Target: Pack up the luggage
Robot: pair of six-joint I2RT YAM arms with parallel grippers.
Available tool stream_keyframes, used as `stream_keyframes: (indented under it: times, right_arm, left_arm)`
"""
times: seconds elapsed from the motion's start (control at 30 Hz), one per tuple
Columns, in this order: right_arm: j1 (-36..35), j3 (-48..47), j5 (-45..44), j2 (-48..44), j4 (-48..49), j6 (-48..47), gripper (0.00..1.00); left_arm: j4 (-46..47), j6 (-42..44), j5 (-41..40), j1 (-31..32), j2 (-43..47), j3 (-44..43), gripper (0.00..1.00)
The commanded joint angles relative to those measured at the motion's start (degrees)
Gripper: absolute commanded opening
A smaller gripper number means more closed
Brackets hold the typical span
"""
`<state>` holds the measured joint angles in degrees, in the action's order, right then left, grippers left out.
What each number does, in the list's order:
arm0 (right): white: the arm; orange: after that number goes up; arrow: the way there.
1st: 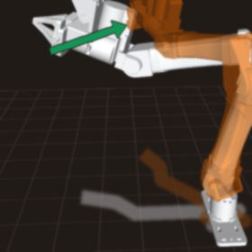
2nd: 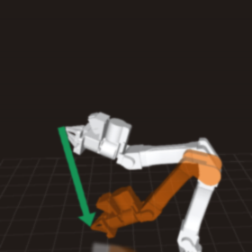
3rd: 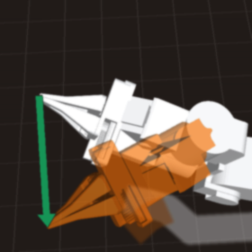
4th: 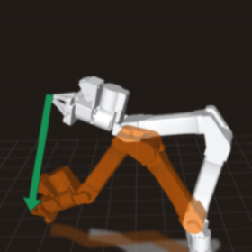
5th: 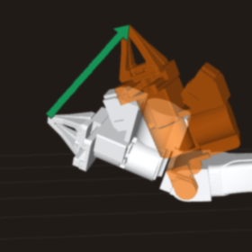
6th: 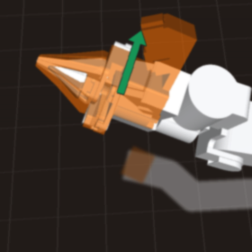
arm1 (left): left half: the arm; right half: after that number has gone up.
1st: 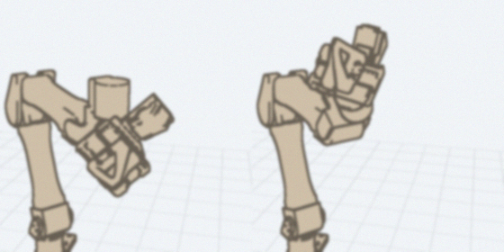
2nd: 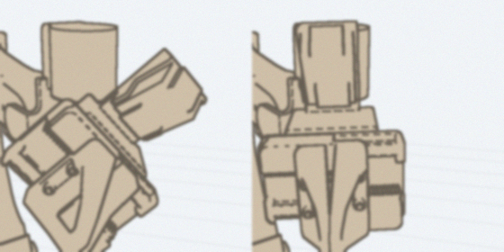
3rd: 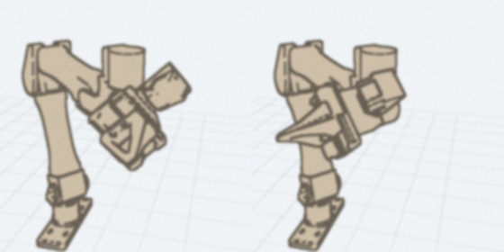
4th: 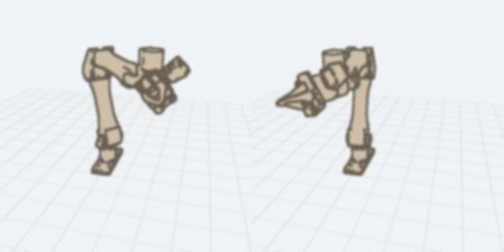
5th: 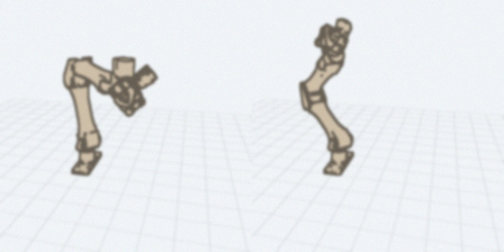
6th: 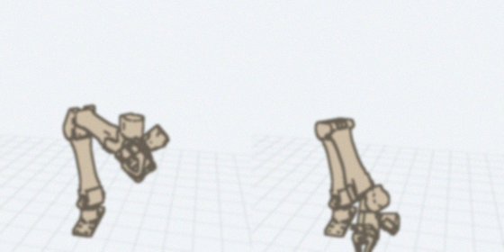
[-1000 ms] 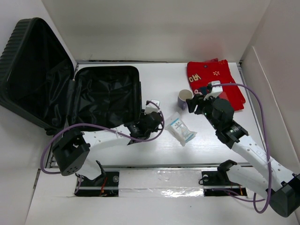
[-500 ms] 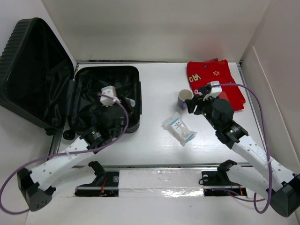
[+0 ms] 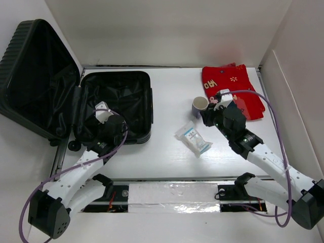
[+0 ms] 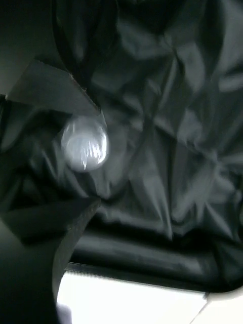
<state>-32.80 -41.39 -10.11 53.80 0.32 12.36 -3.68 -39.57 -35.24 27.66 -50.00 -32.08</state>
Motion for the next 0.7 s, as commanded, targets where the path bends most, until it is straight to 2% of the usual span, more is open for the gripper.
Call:
stream_keyframes:
  times: [0.0,0.1,0.13,0.2,0.37,0.43,0.5,0.67]
  right_arm:
    - [-1.21,2.27,-1.75,-0.18,-2.14,1.79,0.26]
    - [-1.22,5.34,-2.72,-1.33,-3.57,3.46,0.48]
    - [-1.22,6.05,-2.72,-1.5,-3.92,4.33,0.59]
    - [-1.22,7.63,-2.11,-1.51,-5.49,5.39,0.66]
    - [-1.74,10.79,-0.35,1.73,-5.86,8.64,0.74]
    - [-1.74,10.63,0.09,3.84,-6.46,9.0,0.75]
    - [-1.74,10.36,1.22,7.01,-6.65,9.09,0.76]
    - [-2.27,10.71,5.01,13.16,-2.87,9.17,0.76]
  left_arm:
    - [8.95,-0.34,5.44,-0.33,0.34,-1.06,0.7]
    - [10.36,0.72,7.73,-0.33,2.97,-0.97,0.76]
    - [10.71,0.9,8.17,-0.33,3.93,-0.88,0.76]
    - [11.5,1.08,9.4,-0.33,7.17,-1.06,0.77]
    - [14.84,2.48,17.99,0.9,11.06,-1.32,0.72]
    - [15.02,2.66,20.73,2.83,11.15,-2.55,0.7]
    - [15.28,3.1,27.75,2.84,10.89,-3.78,0.69]
    - [12.92,4.5,34.53,2.84,11.94,-5.98,0.69]
